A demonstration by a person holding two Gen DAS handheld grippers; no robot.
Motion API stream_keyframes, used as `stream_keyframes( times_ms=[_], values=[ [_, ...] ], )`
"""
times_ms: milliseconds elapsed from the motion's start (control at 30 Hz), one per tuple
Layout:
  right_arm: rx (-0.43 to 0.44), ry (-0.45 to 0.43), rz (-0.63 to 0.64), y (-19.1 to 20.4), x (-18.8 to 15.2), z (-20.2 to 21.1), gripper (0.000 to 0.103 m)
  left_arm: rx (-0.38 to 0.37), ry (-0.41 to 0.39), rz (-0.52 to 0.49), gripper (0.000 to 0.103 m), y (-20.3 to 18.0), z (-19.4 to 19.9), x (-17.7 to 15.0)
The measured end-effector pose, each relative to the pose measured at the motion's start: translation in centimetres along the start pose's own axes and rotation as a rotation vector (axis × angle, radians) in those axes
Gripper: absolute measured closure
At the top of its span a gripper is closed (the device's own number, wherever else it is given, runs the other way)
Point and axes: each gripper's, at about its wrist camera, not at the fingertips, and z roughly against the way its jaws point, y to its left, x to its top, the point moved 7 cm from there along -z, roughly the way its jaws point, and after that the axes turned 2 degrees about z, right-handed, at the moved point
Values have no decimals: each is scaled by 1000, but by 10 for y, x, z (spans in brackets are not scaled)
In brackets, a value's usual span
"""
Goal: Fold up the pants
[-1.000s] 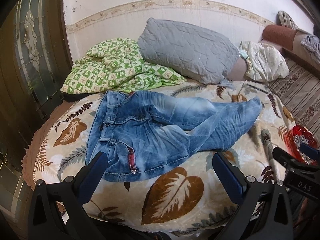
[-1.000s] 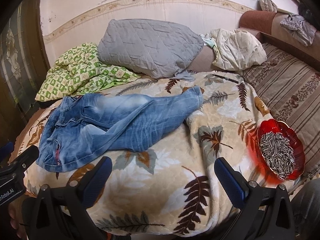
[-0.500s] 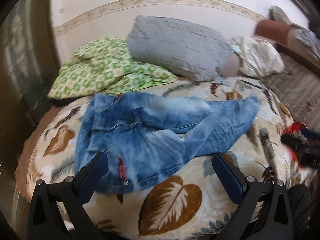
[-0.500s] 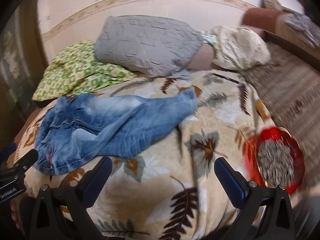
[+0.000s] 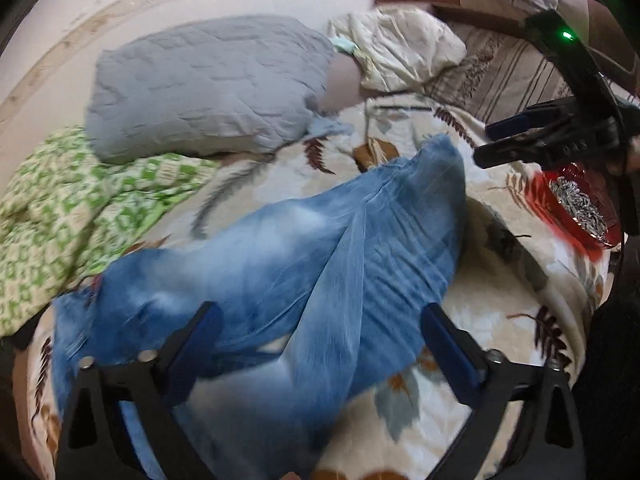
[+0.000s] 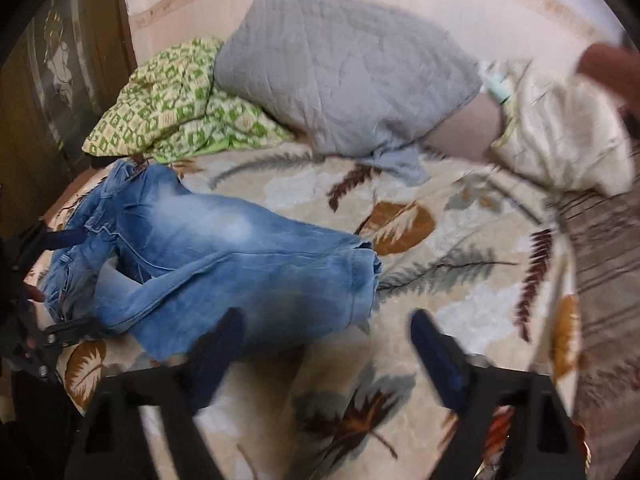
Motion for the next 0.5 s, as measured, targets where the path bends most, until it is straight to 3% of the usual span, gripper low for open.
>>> stream_keyframes(
  times_ms=[100,200,267,333,367,500],
  values=[
    [46,47,-43,-19,3,-31,29,-11,68,10,15,3,-27,4],
    [106,37,-63,-24,9,-45,29,-26,114,28,17,6,-45,4],
    [144,32,-49,-18,14,-51,44,-40,145,27,32,7,-53,0],
    [130,60,-23,-13,14,-57,85,-64,202,31,86,5,-63,-7],
    [125,73,-19,-11,13,-59,87,-91,232,42,96,3,-66,-11],
    [147,59,14,2,13,-44,93,-79,219,5,100,-5,-53,-13]
  ],
)
